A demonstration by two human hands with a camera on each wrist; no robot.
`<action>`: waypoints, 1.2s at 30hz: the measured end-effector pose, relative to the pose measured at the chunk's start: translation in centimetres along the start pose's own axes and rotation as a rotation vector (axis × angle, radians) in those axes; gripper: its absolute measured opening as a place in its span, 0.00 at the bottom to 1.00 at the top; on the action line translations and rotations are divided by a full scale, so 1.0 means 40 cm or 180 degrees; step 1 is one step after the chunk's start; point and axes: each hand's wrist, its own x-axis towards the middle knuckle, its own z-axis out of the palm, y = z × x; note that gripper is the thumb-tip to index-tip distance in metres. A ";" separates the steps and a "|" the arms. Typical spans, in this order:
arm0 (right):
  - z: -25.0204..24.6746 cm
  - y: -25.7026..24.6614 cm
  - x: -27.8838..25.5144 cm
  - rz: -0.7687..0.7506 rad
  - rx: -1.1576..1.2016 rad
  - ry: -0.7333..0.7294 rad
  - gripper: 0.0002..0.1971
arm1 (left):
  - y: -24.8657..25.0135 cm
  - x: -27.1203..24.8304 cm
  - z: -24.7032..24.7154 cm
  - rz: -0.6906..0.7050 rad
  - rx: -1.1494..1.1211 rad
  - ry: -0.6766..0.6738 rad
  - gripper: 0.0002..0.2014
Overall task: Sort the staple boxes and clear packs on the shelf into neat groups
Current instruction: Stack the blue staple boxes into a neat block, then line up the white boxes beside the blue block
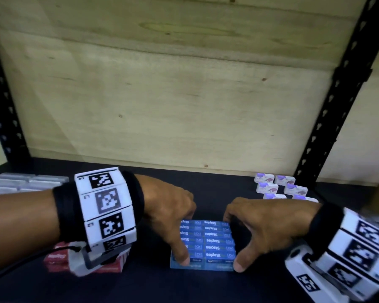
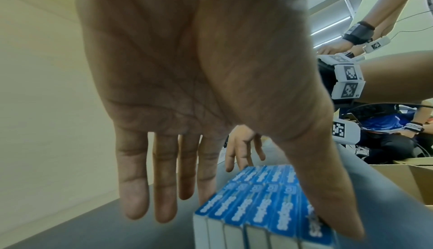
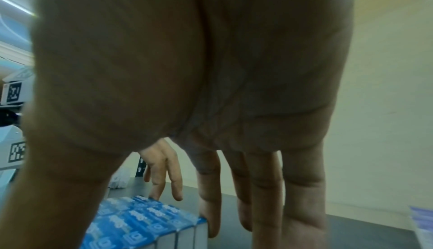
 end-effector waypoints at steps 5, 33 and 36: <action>0.000 -0.010 0.017 -0.0093 0.0029 0.0039 0.36 | -0.016 -0.008 0.011 -0.0043 -0.0068 -0.0034 0.36; -0.038 0.460 0.094 0.1678 -0.0040 0.0395 0.18 | 0.190 0.438 -0.231 0.0251 0.0513 0.0980 0.25; -0.031 0.460 0.097 0.1722 -0.0199 0.0213 0.22 | 0.202 0.463 -0.224 0.0360 0.0436 0.0909 0.24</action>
